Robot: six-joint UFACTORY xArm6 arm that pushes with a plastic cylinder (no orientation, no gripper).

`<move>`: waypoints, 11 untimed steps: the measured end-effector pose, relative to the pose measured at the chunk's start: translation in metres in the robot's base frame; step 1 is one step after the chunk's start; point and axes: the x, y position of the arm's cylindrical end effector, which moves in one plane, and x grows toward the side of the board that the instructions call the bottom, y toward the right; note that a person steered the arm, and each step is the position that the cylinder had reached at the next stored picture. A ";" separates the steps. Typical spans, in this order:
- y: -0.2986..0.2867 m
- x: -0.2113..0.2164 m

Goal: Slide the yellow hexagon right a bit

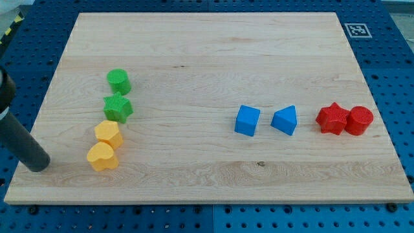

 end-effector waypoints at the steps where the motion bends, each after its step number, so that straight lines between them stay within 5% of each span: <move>1: 0.000 -0.001; 7: 0.020 -0.002; 11: 0.106 -0.074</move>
